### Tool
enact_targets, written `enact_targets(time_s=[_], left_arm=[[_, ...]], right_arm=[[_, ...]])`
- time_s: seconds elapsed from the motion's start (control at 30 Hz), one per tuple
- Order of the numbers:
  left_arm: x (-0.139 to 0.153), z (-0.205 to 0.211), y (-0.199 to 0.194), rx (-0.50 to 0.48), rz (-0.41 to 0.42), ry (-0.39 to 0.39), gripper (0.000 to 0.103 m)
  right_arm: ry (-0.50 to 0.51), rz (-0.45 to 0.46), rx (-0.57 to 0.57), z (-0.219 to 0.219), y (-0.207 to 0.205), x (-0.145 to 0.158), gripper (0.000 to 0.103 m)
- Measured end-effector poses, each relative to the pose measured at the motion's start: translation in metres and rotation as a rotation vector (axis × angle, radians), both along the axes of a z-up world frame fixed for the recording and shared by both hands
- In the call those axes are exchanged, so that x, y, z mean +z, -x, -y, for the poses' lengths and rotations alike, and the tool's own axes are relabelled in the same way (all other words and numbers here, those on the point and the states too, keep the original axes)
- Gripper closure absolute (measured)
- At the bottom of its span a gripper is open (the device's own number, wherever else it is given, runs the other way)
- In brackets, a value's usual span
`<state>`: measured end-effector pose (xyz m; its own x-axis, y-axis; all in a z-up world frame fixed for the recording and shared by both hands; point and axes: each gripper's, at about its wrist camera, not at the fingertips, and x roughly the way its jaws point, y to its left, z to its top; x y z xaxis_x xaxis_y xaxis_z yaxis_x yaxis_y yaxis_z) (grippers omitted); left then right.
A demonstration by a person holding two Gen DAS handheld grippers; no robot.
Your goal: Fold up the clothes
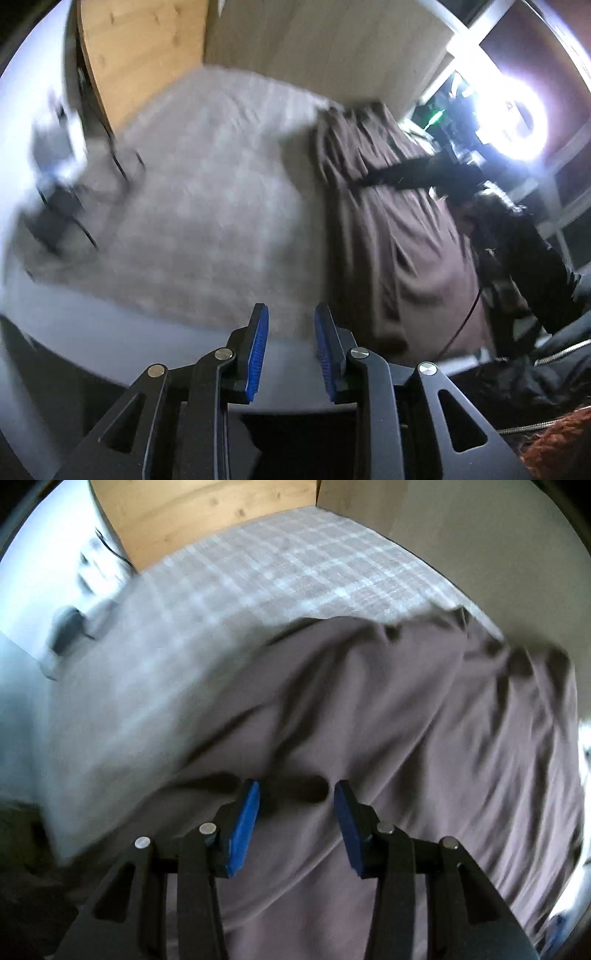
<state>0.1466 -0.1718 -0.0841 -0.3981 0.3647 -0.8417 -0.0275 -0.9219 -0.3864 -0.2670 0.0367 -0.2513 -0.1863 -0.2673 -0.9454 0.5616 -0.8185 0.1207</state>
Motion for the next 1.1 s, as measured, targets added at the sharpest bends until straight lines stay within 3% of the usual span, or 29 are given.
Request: enact_targets(time_s=[0.1,0.2,0.37,0.53,0.73,0.83,0.9,0.97,1.1], left_arm=[[-0.020,-0.027,-0.006,-0.045,0.009,-0.021,0.078],[-0.023,-0.053,-0.012,-0.120,-0.019,-0.033,0.078],[-0.043,-0.078,-0.015,-0.231,-0.029,0.164,0.078],[-0.052,-0.078,-0.032,-0.321,-0.048,0.205,0.078],[-0.053,-0.087,-0.025,-0.367,-0.092,0.226,0.078],[-0.054,-0.091,-0.019,-0.380,-0.108,0.236,0.079],[-0.055,-0.094,-0.014,-0.389,-0.118,0.243,0.099],[-0.055,-0.097,-0.010,-0.398,-0.128,0.249,0.099],[-0.021,-0.071,-0.007,-0.324,-0.137,0.089,0.099]], right_arm=[[0.085,0.074,0.014,-0.005,-0.061,0.012,0.061],[0.079,0.142,0.003,-0.007,-0.115,0.003,0.061],[0.145,0.276,-0.157,-0.016,-0.164,-0.023,0.061],[0.144,0.221,-0.133,-0.006,-0.216,-0.014,0.061],[0.100,0.174,-0.126,-0.008,-0.238,-0.012,0.061],[0.139,0.160,-0.213,-0.045,-0.244,-0.001,0.061],[0.124,0.115,-0.316,-0.086,-0.252,0.007,0.061],[0.094,0.091,-0.452,-0.134,-0.263,0.010,0.061],[0.034,0.056,-0.716,-0.225,-0.299,0.017,0.061]])
